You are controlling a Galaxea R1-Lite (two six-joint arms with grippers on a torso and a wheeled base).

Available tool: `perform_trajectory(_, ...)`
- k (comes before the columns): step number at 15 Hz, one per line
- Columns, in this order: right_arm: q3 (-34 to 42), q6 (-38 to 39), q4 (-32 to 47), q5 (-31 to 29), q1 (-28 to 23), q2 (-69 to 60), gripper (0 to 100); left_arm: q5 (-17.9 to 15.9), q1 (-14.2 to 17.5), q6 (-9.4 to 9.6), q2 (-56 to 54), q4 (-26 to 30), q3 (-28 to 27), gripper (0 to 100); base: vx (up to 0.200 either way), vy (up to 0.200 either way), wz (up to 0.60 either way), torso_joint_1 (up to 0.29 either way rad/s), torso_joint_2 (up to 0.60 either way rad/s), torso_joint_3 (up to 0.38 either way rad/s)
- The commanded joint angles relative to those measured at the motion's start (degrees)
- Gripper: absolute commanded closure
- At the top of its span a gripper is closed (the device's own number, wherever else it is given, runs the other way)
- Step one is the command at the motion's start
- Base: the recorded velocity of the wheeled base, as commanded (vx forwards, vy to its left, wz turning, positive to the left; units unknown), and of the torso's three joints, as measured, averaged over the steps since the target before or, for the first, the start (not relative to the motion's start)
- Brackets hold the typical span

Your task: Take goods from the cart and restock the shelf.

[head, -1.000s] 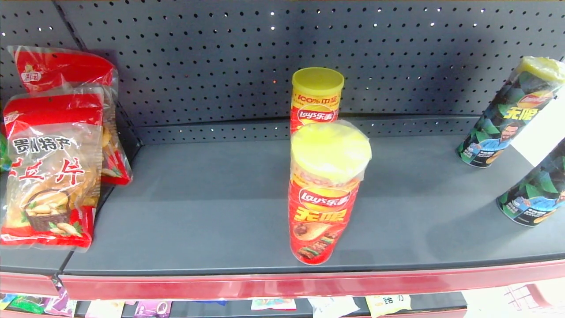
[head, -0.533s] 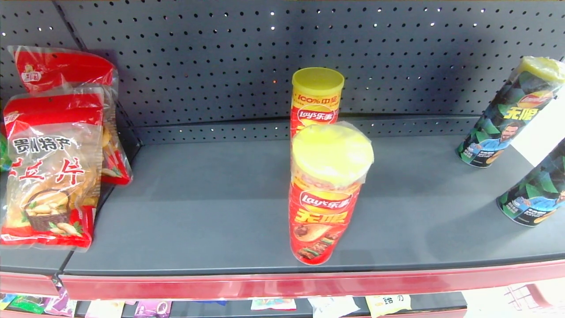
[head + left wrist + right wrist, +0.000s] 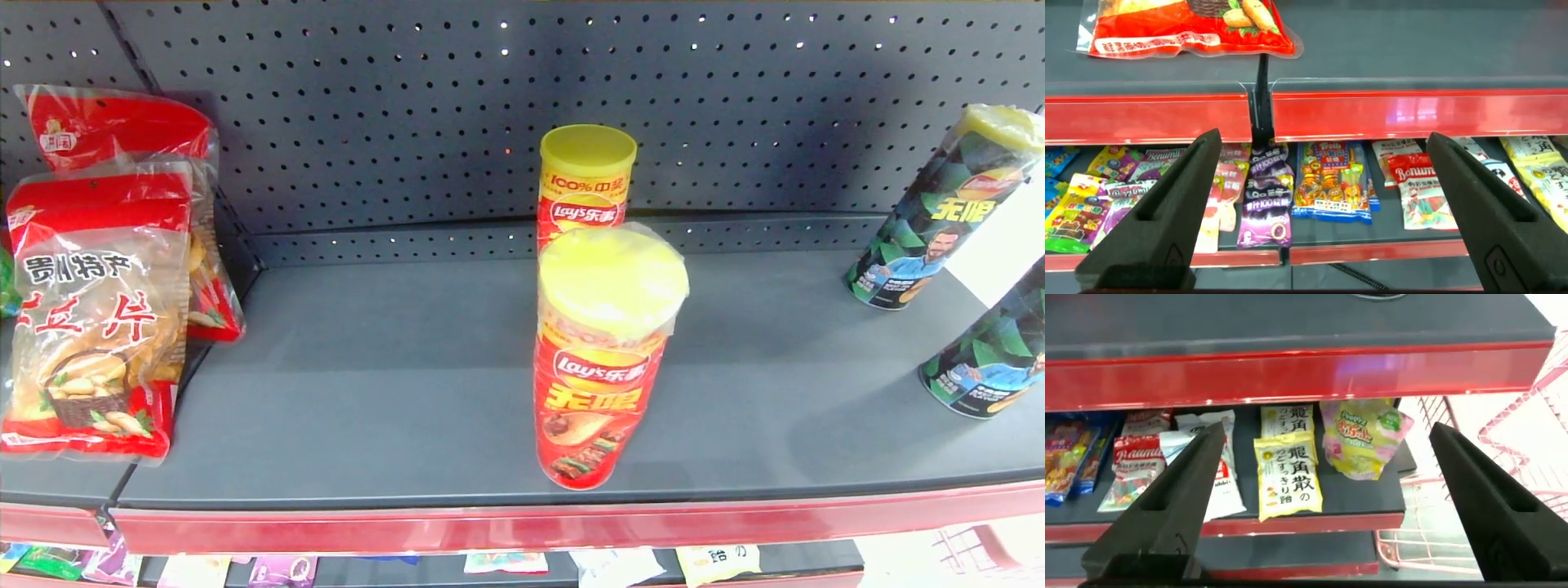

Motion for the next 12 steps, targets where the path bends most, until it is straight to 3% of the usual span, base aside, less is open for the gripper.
perform_trajectory(1, 0.00, 0.19, -0.04, 0.01, -0.18, -0.84, 0, -0.02, 0.00, -0.04, 0.05, 0.00, 0.01, 0, 0.000, 0.000, 0.00, 0.000, 0.00, 0.000)
perform_trajectory(12, 0.00, 0.19, 0.13, 0.10, -0.18, -0.84, 0, -0.02, 0.00, -0.04, 0.05, 0.00, 0.01, 0, 0.000, 0.000, 0.00, 0.000, 0.00, 0.000)
